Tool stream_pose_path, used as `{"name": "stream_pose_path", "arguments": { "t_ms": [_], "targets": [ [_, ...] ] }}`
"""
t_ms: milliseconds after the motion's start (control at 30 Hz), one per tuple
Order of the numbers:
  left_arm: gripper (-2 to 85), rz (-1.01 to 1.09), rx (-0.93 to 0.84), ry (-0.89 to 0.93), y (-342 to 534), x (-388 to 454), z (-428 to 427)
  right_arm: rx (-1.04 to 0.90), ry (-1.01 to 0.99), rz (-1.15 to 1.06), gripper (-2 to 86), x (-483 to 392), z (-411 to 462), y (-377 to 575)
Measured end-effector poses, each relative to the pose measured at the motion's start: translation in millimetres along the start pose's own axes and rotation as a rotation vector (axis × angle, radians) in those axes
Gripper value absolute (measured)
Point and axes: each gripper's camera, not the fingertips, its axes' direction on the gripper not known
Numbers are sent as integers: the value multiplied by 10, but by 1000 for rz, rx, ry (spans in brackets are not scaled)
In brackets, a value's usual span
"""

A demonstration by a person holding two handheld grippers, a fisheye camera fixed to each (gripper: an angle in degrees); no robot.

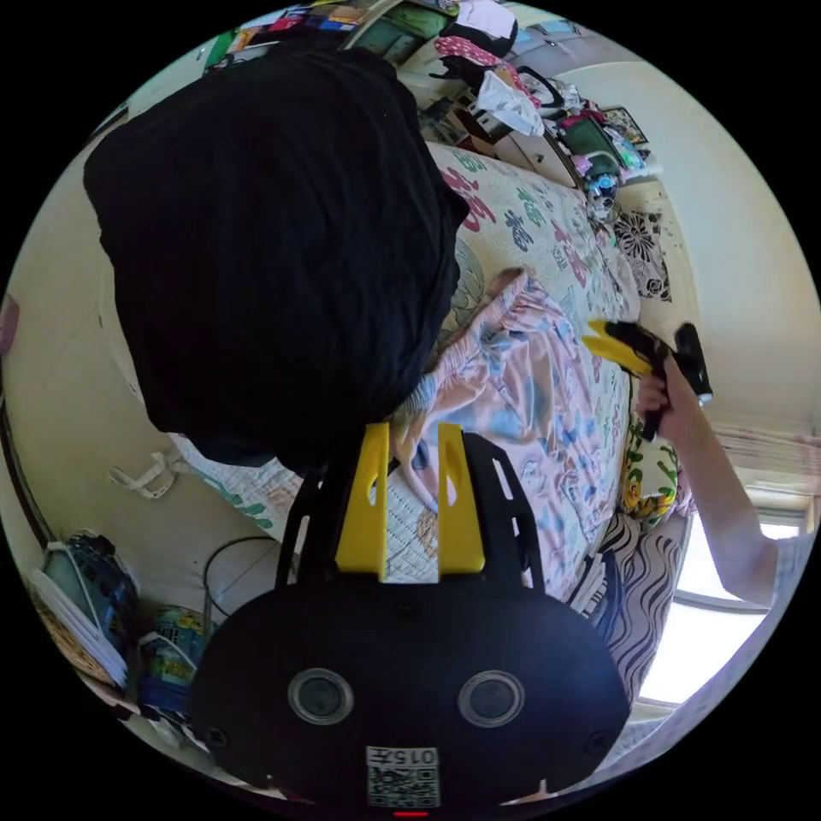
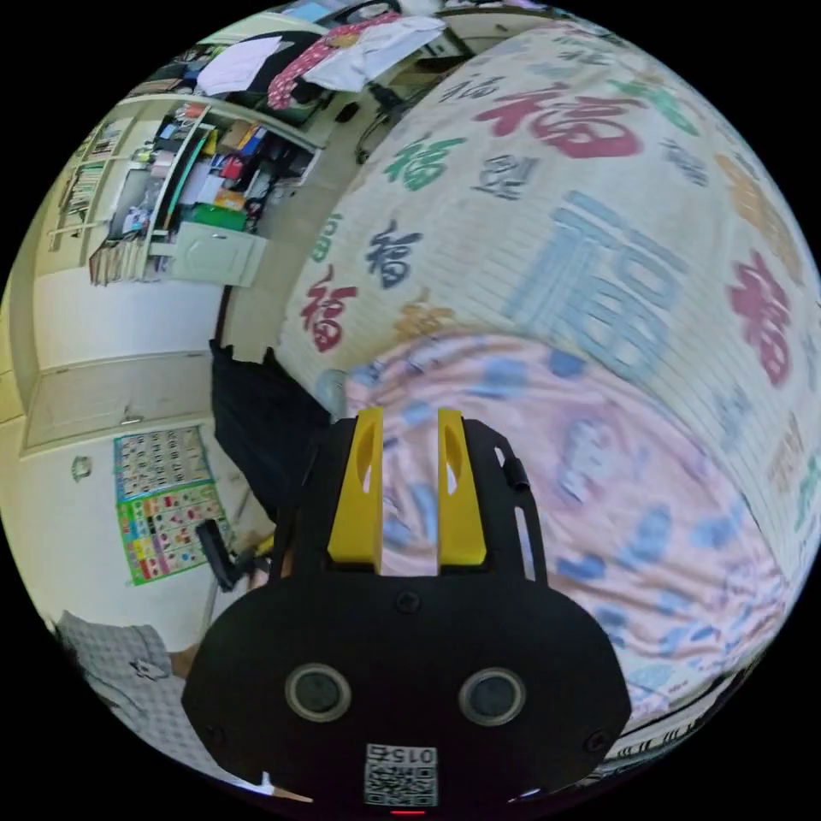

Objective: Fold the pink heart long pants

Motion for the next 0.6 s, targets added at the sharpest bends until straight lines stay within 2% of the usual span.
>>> {"name": "stream_pose_path", "arguments": {
  "t_ms": [100,167,267,400,500,600],
  "targets": [
    [78,-44,7,14,2,-18,61,-149,-30,4,95,-226,496,-524],
    [68,-53,1,12,-3,-6,81,-258,146,-22,83,-350,785,-762],
    [30,-46,-26,18,-19,34,77,-304,180,-97,64,-431,768,-907],
    [0,79,43,74,-47,329,-70,-187,103,-145,57,-530,351,-1020],
    [-4,182,90,0,-131,683,-110,-136,142,-220,55,-686,131,-1146],
    [-4,156,80,-92,-209,836,-17,-131,198,-262,58,-755,163,-1224]
  ]
}}
